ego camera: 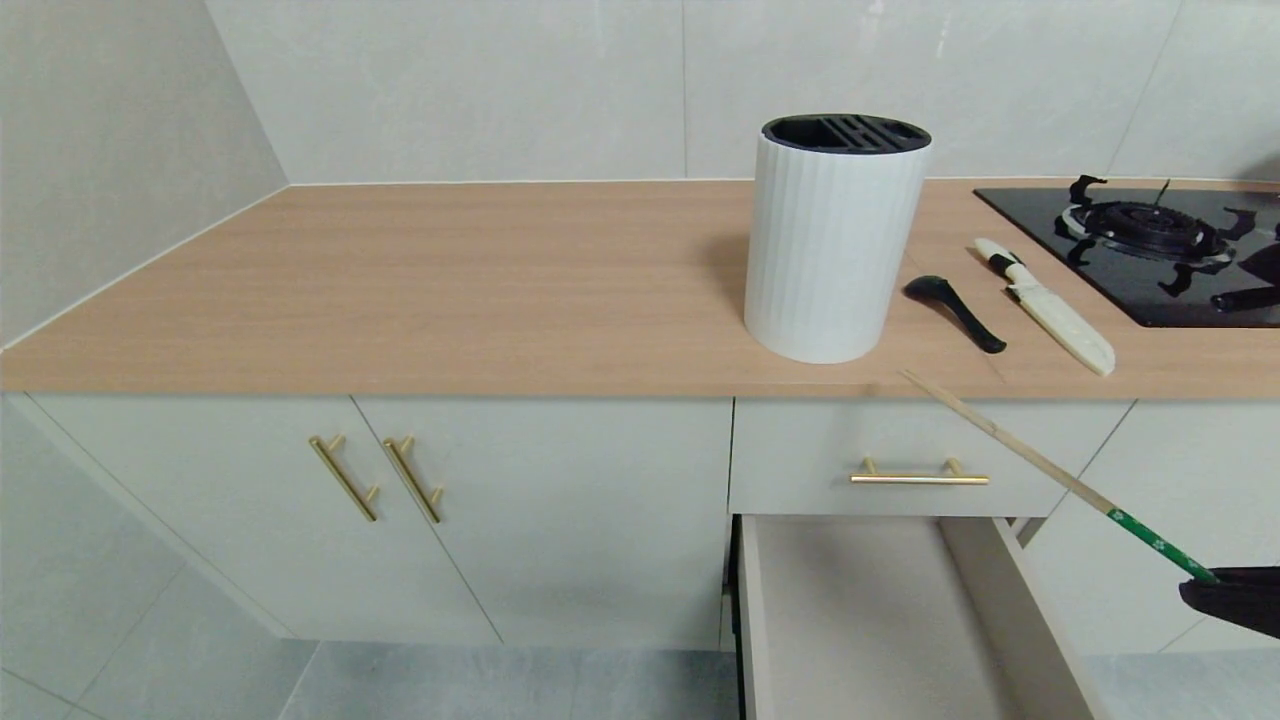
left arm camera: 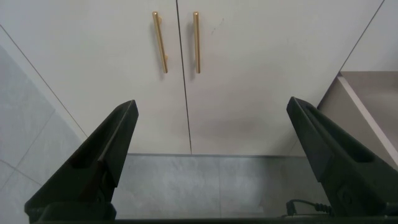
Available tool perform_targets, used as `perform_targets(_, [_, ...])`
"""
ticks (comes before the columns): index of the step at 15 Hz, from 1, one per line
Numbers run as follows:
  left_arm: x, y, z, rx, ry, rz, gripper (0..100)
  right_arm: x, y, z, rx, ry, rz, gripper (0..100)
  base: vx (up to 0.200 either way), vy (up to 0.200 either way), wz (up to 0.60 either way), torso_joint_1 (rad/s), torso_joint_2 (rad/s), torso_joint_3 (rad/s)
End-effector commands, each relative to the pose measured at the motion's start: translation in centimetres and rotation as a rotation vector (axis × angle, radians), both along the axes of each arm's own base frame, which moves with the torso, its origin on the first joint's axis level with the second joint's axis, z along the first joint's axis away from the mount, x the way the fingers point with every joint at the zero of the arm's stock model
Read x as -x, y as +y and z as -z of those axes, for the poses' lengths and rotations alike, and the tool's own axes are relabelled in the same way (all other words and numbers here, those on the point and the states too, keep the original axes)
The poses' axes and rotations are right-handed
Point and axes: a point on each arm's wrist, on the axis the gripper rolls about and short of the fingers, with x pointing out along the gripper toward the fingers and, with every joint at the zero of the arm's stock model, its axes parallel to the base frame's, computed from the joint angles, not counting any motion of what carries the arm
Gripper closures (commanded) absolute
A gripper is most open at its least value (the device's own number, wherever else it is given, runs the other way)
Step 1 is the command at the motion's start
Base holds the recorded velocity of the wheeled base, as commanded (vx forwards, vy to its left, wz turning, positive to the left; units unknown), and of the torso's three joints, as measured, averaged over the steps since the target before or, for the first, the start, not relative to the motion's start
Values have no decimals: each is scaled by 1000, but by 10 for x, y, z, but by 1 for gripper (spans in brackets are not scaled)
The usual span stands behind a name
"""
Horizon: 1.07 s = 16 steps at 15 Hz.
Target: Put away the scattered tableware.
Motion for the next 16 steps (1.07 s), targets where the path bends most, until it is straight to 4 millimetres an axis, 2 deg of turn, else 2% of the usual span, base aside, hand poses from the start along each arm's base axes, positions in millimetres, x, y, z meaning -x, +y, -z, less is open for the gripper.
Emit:
perform_targets(1, [0, 0, 0, 0, 0, -1, 0, 1, 0, 4, 5, 8, -6, 100, 0, 0, 0, 0, 0, 0])
perform_targets(6, [0, 0, 0, 0, 0, -1, 0, -6, 4, 19, 52, 74, -51, 100, 0, 0, 0, -38, 81, 45])
perform_targets(16, [0, 0, 0, 0, 0, -1, 0, -20, 18, 45, 108, 199, -126, 100, 0, 0, 0, -193, 451, 251])
